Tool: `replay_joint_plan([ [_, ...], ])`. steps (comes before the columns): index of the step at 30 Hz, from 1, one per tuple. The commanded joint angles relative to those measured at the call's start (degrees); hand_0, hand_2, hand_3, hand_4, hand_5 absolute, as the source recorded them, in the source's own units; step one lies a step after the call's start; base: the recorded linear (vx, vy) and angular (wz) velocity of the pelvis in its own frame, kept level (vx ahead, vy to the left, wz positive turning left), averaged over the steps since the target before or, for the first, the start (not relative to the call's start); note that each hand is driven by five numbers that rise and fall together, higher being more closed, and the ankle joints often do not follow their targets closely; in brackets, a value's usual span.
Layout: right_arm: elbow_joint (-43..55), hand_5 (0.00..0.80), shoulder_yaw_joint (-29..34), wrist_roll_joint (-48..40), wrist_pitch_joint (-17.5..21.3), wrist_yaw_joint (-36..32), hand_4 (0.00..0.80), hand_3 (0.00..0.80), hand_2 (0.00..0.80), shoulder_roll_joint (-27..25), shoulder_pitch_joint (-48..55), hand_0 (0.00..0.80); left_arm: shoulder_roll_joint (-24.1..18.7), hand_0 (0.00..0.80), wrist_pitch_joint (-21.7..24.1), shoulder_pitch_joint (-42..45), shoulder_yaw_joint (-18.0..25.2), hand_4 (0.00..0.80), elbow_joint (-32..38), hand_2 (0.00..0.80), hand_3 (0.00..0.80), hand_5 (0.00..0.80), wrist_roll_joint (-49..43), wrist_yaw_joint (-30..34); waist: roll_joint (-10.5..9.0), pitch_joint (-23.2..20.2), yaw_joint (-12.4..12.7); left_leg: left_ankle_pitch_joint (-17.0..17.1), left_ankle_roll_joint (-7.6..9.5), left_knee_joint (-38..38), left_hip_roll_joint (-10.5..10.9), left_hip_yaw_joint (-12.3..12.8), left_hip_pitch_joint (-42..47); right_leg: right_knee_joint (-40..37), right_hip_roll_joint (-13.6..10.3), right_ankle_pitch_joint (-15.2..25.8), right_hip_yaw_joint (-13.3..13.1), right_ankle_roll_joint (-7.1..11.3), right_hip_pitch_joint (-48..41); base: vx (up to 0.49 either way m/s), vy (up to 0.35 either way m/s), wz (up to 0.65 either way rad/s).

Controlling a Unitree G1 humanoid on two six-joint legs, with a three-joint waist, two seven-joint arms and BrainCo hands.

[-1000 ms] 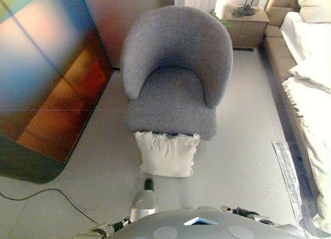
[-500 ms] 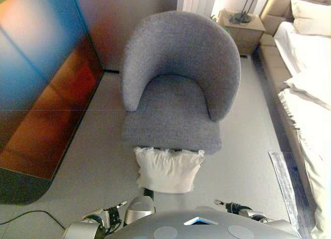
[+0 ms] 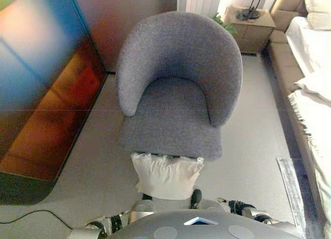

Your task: Pick up the cushion and take it to the sofa

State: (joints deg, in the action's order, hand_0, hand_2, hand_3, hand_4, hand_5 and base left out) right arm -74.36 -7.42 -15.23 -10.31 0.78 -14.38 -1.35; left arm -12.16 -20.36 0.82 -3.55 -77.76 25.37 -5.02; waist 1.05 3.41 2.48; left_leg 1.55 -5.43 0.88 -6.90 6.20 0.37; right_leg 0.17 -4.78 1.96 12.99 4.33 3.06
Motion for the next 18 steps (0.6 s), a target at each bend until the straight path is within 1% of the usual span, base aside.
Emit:
replay_joint_plan([
  [1, -0.8, 0.0, -0.8, -0.2, 1.1, -0.6, 0.0, 0.0, 0.0, 0.0, -2.5, 0.0, -1.0, 0.0, 2.2, -3.8, -1.1, 0.0, -1.7, 0.0, 0.0, 0.0, -2.3, -2.1, -2.38, 1.8, -0.1, -3.0, 3.53, -4.3, 3.7, 1.6, -2.8, 2.9, -3.9, -1.2, -0.9, 0.95, 0.4, -0.03, -0.067, 0.07],
  [4, 0.5, 0.0, -2.3, -1.1, 2.5, 0.6, 0.0, 0.0, 0.0, -0.5, -5.1, 0.0, -0.2, 0.0, 6.6, -5.7, -2.2, 0.0, -0.7, 0.0, 0.0, 0.0, 1.0, -4.0, -1.35, 3.4, 0.3, -2.4, 2.78, -5.3, 3.4, 0.4, -6.0, 2.9, -4.0, -1.2, -0.3, 0.4, 2.5, -0.094, -0.049, 0.05],
  [5, 0.6, 0.0, -2.5, -1.2, 2.7, 0.7, 0.0, 0.0, 0.0, -0.5, -5.3, 0.0, -0.2, 0.0, 7.0, -5.9, -2.2, 0.0, -0.6, 0.0, 0.0, 0.0, 1.3, -4.1, -1.25, 3.5, 0.3, -2.3, 2.76, -5.2, 3.4, 0.2, -6.3, 2.9, -4.0, -1.2, -0.2, 0.4, 2.8, -0.152, -0.01, 0.03],
  [6, 1.4, 0.0, -3.4, -1.8, 4.0, 1.2, 0.0, 0.0, 0.0, -1.0, -6.6, 0.0, -0.1, 0.0, 9.6, -7.0, -2.4, 0.0, 0.5, 0.0, 0.0, 0.0, 3.3, -4.4, -0.7, 4.8, 0.5, -1.9, 2.75, -5.2, 3.7, -0.6, -8.0, 3.3, -4.2, -1.1, -0.1, 0.34, 4.5, -0.172, 0.0, 0.03],
  [7, 2.0, 0.0, -3.8, -2.3, 4.7, 1.5, 0.0, 0.0, 0.0, -1.2, -7.4, 0.0, -0.1, 0.0, 11.2, -7.6, -2.6, 0.0, 1.1, 0.0, 0.0, 0.0, 4.4, -5.0, -0.42, 5.4, 0.5, -1.8, 2.79, -5.4, 3.8, -1.0, -9.1, 3.8, -4.3, -1.2, -0.1, 0.26, 5.8, -0.245, 0.008, 0.01],
  [10, 3.2, 0.0, -4.9, -4.0, 6.3, 3.4, 0.0, 0.0, 0.0, -1.8, -9.8, 0.0, -0.3, 0.0, 16.1, -10.1, -3.5, 0.0, 2.7, 0.0, 0.0, 0.0, 7.2, -5.7, 0.3, 7.3, 0.1, -1.7, 2.82, -7.7, 4.2, -1.1, -13.3, 6.5, -4.9, -1.3, -0.4, -0.12, 10.6, -0.15, 0.021, 0.06],
  [11, 3.3, 0.0, -4.9, -4.1, 6.7, 3.7, 0.0, 0.0, 0.0, -2.0, -10.0, 0.0, -0.2, 0.0, 17.9, -10.3, -3.6, 0.0, 3.1, 0.0, 0.0, 0.0, 7.8, -5.6, 0.43, 7.6, 0.0, -1.8, 2.8, -8.0, 4.3, -1.3, -13.8, 6.7, -5.0, -1.2, -0.4, -0.18, 11.1, -0.034, 0.071, 0.12],
  [12, 3.2, 0.0, -4.8, -3.6, 7.9, 3.4, 0.0, 0.0, 0.0, -3.3, -10.6, 0.0, -1.9, 0.0, 18.8, -10.6, -3.1, 0.0, 4.4, 0.0, 0.0, 0.0, 8.0, -3.1, 1.08, 8.1, -0.2, -1.8, 2.45, -8.4, 4.5, -1.3, -14.2, 7.3, -5.3, -1.4, -0.3, -0.2, 11.7, -0.011, 0.114, 0.13],
  [13, 3.7, 0.0, -5.0, -3.6, 9.9, 3.6, 0.0, 0.0, 0.0, -4.2, -11.3, 0.0, -2.2, 0.0, 21.1, -11.4, -3.6, 0.0, 4.8, 0.0, 0.0, 0.0, 7.6, -1.5, 1.23, 8.8, -0.4, -2.3, 2.76, -9.7, 4.9, -1.0, -15.5, 8.3, -5.7, -1.7, -0.4, -0.26, 13.1, -0.024, 0.113, 0.13],
  [15, 4.9, 0.0, -6.0, -5.3, 12.1, 4.7, 0.0, 0.0, 0.0, -4.0, -13.2, 0.0, -1.4, 0.0, 24.2, -13.1, -6.3, 0.0, 5.9, 0.0, 0.0, 0.0, 8.5, -2.7, 0.97, 10.4, -0.8, -3.2, 3.27, -13.7, 4.7, -0.7, -19.9, 11.6, -6.2, -2.0, -1.1, -0.48, 17.5, -0.128, 0.023, 0.14],
  [17, 5.9, 0.0, -6.8, -7.1, 14.5, 6.5, 0.0, 0.0, 0.0, -3.0, -15.3, 0.0, -0.6, 0.0, 24.9, -14.8, -8.3, 0.0, 7.3, 0.0, 0.0, 0.0, 10.2, -5.2, 0.69, 12.3, -0.8, -3.8, 3.48, -17.0, 4.5, -0.7, -24.1, 15.4, -6.3, -2.6, -1.6, -0.63, 21.7, -0.142, -0.023, 0.12],
  [18, 7.3, 0.0, -7.1, -7.7, 14.9, 7.6, 0.0, 0.0, 0.0, -2.7, -16.2, 0.0, -0.5, 0.0, 24.7, -15.4, -8.8, 0.0, 8.4, 0.0, 0.0, 0.0, 10.7, -5.9, 0.61, 13.5, -0.9, -3.9, 3.59, -18.5, 4.5, -0.9, -26.2, 17.3, -6.5, -2.9, -2.0, -0.59, 24.0, -0.092, 0.025, 0.1],
])
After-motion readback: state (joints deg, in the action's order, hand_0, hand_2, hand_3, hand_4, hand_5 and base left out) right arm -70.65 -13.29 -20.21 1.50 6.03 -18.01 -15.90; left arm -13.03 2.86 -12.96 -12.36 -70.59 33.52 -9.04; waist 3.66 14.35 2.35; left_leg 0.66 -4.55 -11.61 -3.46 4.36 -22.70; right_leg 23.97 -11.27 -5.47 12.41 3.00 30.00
